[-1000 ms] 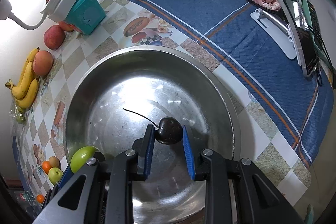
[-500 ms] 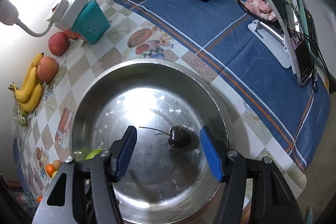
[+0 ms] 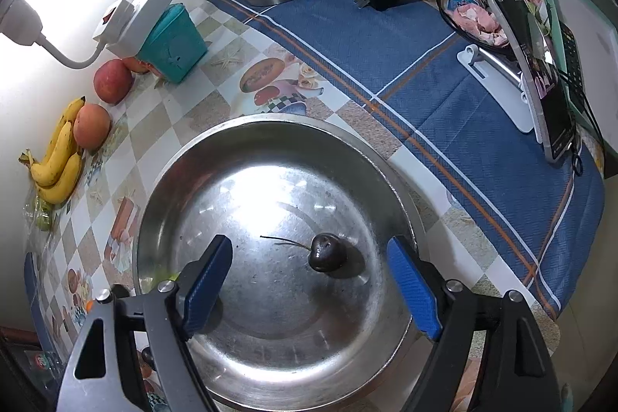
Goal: Organize fruits
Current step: 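Open the right tool dropping the plum while the left tool releases the mango into the bowl, then move both tools back from the bowl toward the remaining fruit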
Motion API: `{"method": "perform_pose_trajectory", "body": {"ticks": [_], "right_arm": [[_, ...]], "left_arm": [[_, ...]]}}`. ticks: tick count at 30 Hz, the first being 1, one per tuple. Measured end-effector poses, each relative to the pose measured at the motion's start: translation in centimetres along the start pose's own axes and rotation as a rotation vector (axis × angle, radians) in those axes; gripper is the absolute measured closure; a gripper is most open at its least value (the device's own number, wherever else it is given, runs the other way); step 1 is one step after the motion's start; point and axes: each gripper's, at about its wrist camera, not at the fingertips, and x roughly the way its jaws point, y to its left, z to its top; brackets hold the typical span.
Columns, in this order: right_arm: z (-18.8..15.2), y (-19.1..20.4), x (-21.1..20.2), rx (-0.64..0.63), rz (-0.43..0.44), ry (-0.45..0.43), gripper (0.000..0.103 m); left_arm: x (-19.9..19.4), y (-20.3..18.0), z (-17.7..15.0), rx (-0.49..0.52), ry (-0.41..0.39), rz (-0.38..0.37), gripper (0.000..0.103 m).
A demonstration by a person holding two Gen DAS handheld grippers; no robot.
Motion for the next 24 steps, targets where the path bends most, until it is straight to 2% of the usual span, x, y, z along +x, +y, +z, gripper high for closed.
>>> {"method": "perform_pose_trajectory", "body": {"ticks": [2, 10, 18, 20, 22, 24], "right_arm": [[0.0, 0.2, 0.0, -0.005, 0.001, 0.002, 0.020], [-0.4, 2.1, -0.5, -0.068, 0.010, -0.005, 0.020], [-1.0, 3.8, -0.4, -0.136, 0.036, 0.008, 0.019], [-1.1, 4.1, -0.2, -0.151, 0.036, 0.013, 0.016], [-1.1, 4.3, -0.2, -0.163, 0.036, 0.015, 0.007], [-1.2, 4.4, -0.2, -0.170, 0.039, 0.015, 0.007]], "left_arm": [[-0.1, 1.4, 0.4, -0.049, -0.003, 0.022, 0.005], [0.4, 6.3, 1.0, -0.200, 0.018, 0.110, 0.000], [0.8, 7.1, 0.8, -0.229, 0.038, 0.139, 0.000], [1.0, 7.0, 0.7, -0.220, 0.038, 0.157, 0.000], [1.2, 6.9, 0.7, -0.212, 0.043, 0.170, 0.000], [1.4, 6.9, 0.6, -0.205, 0.049, 0.179, 0.000]]}}
